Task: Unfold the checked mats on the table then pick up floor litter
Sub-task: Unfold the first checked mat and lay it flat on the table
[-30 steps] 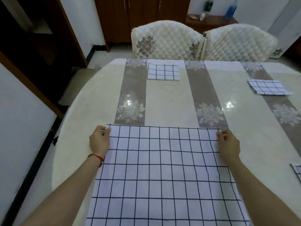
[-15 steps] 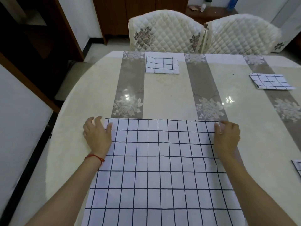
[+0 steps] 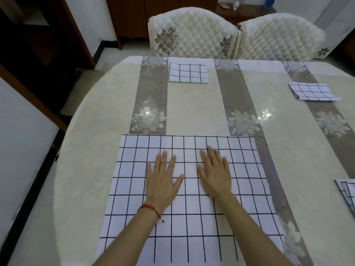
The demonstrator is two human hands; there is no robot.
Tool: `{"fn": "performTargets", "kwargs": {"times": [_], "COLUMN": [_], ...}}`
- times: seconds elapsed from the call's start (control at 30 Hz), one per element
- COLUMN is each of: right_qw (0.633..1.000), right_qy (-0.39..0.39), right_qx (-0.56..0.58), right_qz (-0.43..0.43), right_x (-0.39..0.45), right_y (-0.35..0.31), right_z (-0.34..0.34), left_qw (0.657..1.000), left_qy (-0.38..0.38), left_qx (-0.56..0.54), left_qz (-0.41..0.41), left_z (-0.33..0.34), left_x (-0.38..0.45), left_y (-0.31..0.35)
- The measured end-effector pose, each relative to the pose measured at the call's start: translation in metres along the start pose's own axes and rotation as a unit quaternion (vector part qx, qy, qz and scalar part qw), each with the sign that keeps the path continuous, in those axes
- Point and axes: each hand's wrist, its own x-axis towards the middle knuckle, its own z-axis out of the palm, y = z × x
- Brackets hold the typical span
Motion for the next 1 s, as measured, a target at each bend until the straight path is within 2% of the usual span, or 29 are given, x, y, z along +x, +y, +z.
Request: {"fn": "performTargets", "kwargs": {"times": [0.1,0.17,0.23,0.27,0.3,0.33,0.4,0.43,0.5,0.67,0.73,0.8,0.87,0.9,1.0], "right_qw": [0.999,0.994,0.982,0.978,0.982,0.992,0.997,0.992,0.995,0.991,0.98,0.989,0.998,0.999,0.999], "right_qy": [0.016,0.028,0.067,0.092,0.107,0.095,0.016,-0.019,-0.024,0.034,0.061,0.073,0.048,0.027,0.01], "right_qx": [0.01,0.022,0.034,0.038,0.039,0.036,0.011,-0.007,-0.013,0.021,0.03,0.025,0.029,0.034,0.028], "right_qz": [0.041,0.102,0.176,0.181,0.149,0.08,-0.08,-0.123,-0.101,0.131,0.185,0.126,0.015,-0.014,0.013], "right_x": [-0.004,-0.007,-0.003,0.0,0.006,0.011,0.018,0.02,0.022,0.002,-0.011,-0.027,-0.045,-0.054,-0.067], "right_y": [0.017,0.028,0.025,0.017,0.005,-0.008,-0.028,-0.03,-0.013,0.061,0.056,0.025,-0.01,-0.021,-0.019], "right_z": [-0.006,-0.011,-0.014,-0.015,-0.015,-0.013,-0.006,-0.002,-0.001,-0.022,-0.025,-0.016,0.0,0.007,0.016], "left_qw": [1.0,1.0,1.0,1.0,1.0,1.0,1.0,1.0,1.0,1.0,1.0,1.0,1.0,1.0,1.0], "left_qy": [0.005,0.003,0.007,0.009,0.013,0.016,0.018,0.019,0.02,0.026,0.028,0.026,0.023,0.02,0.012], "left_qx": [0.0,-0.003,-0.003,-0.003,0.0,0.005,0.013,0.011,0.007,0.001,0.006,0.008,0.007,0.007,0.003], "left_qz": [-0.007,-0.007,-0.006,-0.006,-0.007,-0.01,-0.013,-0.013,-0.012,-0.009,-0.01,-0.01,-0.013,-0.014,-0.014], "left_z": [-0.001,0.0,0.0,0.0,0.0,0.0,0.001,0.001,0.001,0.002,0.002,0.002,0.001,0.001,-0.001], "left_x": [-0.002,-0.002,-0.002,-0.002,-0.002,-0.002,-0.002,-0.002,-0.002,-0.003,-0.002,-0.002,-0.002,-0.002,-0.003], "left_y": [-0.002,-0.003,-0.002,-0.002,-0.001,-0.001,-0.001,-0.001,-0.002,-0.002,-0.002,-0.002,-0.001,0.0,-0.001]}}
